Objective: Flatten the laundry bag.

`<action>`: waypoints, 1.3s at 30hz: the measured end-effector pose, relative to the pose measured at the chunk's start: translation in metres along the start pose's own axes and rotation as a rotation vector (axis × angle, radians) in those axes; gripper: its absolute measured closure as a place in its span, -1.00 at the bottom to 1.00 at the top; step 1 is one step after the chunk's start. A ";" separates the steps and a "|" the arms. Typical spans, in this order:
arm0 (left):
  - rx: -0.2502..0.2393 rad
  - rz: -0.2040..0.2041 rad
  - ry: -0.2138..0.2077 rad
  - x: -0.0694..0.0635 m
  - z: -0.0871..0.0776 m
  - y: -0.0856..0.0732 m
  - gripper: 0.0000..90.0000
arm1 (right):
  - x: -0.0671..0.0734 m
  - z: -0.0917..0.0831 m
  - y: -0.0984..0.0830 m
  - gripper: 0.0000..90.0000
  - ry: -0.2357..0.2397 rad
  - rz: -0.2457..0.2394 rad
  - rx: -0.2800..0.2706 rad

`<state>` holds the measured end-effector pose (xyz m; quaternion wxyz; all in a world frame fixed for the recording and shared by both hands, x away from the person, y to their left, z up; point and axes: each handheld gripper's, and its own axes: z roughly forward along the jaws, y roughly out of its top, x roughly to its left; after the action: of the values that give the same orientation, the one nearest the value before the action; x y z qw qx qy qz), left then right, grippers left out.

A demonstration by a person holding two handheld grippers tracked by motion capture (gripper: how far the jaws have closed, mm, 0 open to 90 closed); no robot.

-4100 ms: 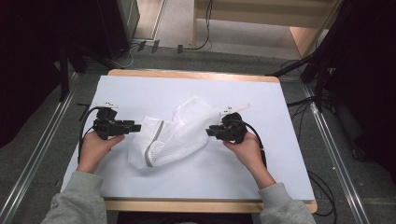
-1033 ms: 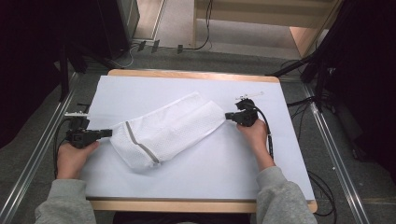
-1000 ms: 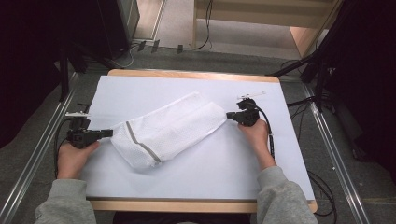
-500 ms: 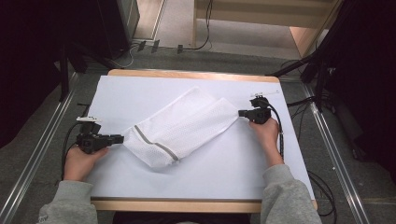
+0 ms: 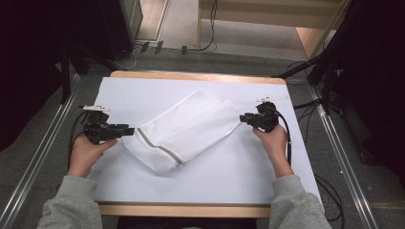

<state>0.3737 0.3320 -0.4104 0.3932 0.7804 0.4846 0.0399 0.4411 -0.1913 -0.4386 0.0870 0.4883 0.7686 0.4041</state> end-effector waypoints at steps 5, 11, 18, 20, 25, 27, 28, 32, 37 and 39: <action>0.030 0.046 -0.004 -0.001 0.021 0.014 0.27 | 0.016 -0.003 -0.011 0.41 0.016 -0.035 0.023; 0.058 0.068 -0.016 0.000 0.043 0.028 0.25 | 0.027 -0.011 -0.026 0.37 0.029 -0.048 0.031; 0.080 0.103 -0.011 0.001 0.067 0.042 0.25 | 0.036 -0.013 -0.041 0.37 0.035 -0.063 0.056; 0.090 0.110 -0.011 0.003 0.074 0.046 0.25 | 0.038 -0.012 -0.043 0.37 0.037 -0.070 0.066; 0.090 0.098 -0.007 0.010 0.091 0.051 0.22 | 0.044 -0.009 -0.047 0.36 0.050 -0.084 0.071; 0.091 0.094 -0.007 0.011 0.096 0.052 0.19 | 0.047 -0.008 -0.048 0.36 0.052 -0.086 0.077; 0.093 0.102 -0.004 0.012 0.098 0.053 0.18 | 0.048 -0.007 -0.048 0.36 0.055 -0.087 0.079; 0.094 0.118 -0.003 0.012 0.105 0.051 0.19 | 0.050 -0.004 -0.049 0.36 0.061 -0.095 0.085; 0.109 0.163 -0.008 0.004 0.109 0.051 0.27 | 0.051 -0.001 -0.047 0.36 0.067 -0.095 0.082; 0.122 0.171 -0.014 0.000 0.110 0.050 0.42 | 0.051 0.001 -0.047 0.35 0.067 -0.089 0.084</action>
<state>0.4587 0.2575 -0.4533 0.3434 0.8418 0.4147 0.0382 0.3836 -0.1585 -0.4588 0.0584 0.4431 0.8084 0.3831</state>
